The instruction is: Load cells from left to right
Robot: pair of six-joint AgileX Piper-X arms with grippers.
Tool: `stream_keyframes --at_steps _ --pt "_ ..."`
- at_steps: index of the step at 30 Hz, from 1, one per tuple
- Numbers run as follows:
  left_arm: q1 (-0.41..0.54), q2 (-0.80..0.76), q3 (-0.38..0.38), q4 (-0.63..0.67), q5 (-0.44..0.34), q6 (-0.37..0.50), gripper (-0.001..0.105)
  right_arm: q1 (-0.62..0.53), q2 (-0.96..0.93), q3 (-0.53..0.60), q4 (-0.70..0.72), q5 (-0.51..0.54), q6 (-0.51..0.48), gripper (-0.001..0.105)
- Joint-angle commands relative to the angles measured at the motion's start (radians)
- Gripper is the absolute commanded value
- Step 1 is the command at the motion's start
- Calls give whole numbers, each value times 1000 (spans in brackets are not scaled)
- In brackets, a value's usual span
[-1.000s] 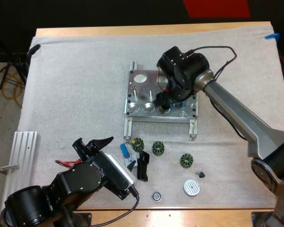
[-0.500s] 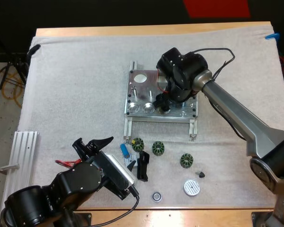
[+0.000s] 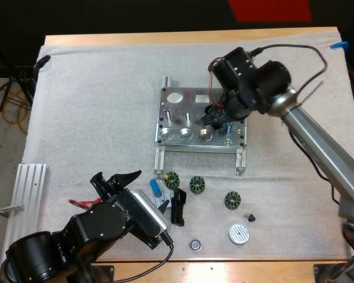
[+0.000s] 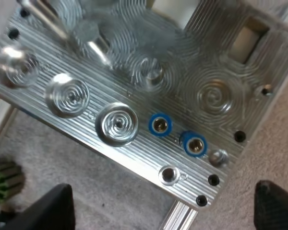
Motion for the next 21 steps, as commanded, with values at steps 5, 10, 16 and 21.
stream_keyframes --at_steps 5,10,16,21 --pt "13 -2 -4 5 -46 -16 72 20 -110 -3 15 26 18 74" --pt "161 -2 -4 33 -38 -9 72 97 -187 31 20 94 27 74" --pt "438 8 -2 35 240 102 72 164 -261 164 4 106 111 74" --pt "646 103 1 37 515 148 72 181 -330 332 -47 110 179 74"
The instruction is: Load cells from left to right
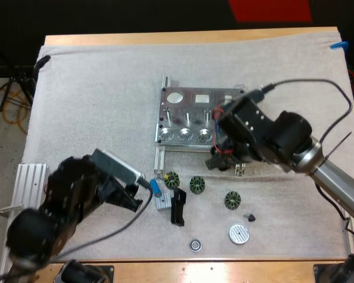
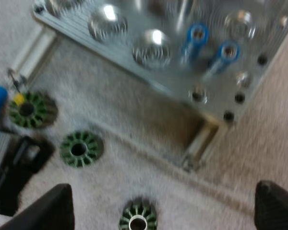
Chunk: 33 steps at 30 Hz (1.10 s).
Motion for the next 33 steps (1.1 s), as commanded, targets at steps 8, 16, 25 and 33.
stream_keyframes --at_steps 8,16,25,33 --pt "-1 241 4 -3 200 38 72 -26 -82 172 -73 20 52 74" --pt "-25 467 7 -17 168 26 72 -38 -81 178 -81 28 54 74" --pt "-25 620 62 -139 85 2 72 -38 -81 178 -84 28 35 74" --pt "-25 738 76 -181 27 -11 72 -38 -81 178 -85 28 34 74"
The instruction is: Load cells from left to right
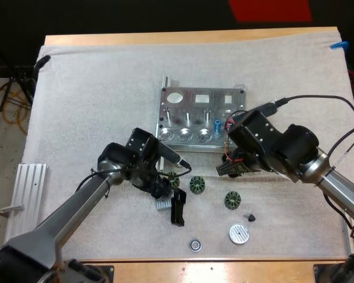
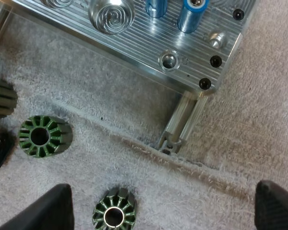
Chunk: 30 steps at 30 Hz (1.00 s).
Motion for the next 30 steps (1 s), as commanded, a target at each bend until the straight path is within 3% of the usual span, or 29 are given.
stream_keyframes --at_steps 1,10,16,18,21,25,28,30 --pt "-5 17 0 -5 -22 -11 72 -4 -9 -4 -3 7 -3 74" --pt "-5 58 0 51 -52 -11 67 -4 -9 -4 -3 7 -3 74" --pt "-5 58 0 107 -62 -11 35 -4 -9 -4 -6 7 -3 74" --pt "-5 58 0 127 -77 -19 16 -4 -9 -4 -6 7 -3 74" --pt "-5 58 0 137 -99 -18 4 -4 -9 -4 -6 7 -3 74" --pt "-5 58 0 140 -93 -18 8 -4 -9 -4 -6 7 -3 74" --pt "-5 58 0 148 -44 -25 19 -4 -9 -4 -6 7 -3 74" --pt "-5 58 5 147 -25 -55 35 -4 -9 -4 -6 7 -3 74"
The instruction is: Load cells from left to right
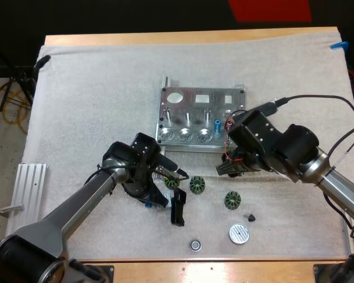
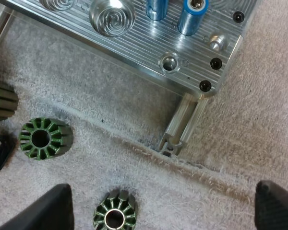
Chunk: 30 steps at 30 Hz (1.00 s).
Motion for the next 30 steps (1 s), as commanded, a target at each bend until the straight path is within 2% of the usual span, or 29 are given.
stream_keyframes --at_steps 1,3,5,8,12,14,17,30 --pt "-5 0 8 10 5 -31 41 -4 -9 -4 -1 7 -3 74" --pt "-5 0 22 5 5 -50 54 -4 -9 -4 -1 7 -3 74" --pt "-5 0 37 -11 10 -56 57 -4 -9 -4 -1 7 -6 74" --pt "-5 0 63 -42 21 -74 57 -4 -9 -4 -1 7 -23 74" --pt "-5 0 81 -98 80 -89 57 -4 -9 -4 -1 7 -26 74" --pt "-5 0 80 -115 79 -105 55 -4 -9 -4 -1 7 -26 74" --pt "-5 0 80 -125 76 -103 44 -4 -9 -4 -1 7 -26 74" --pt "-5 28 89 -123 76 -84 43 -4 -9 -4 -1 7 -26 74"
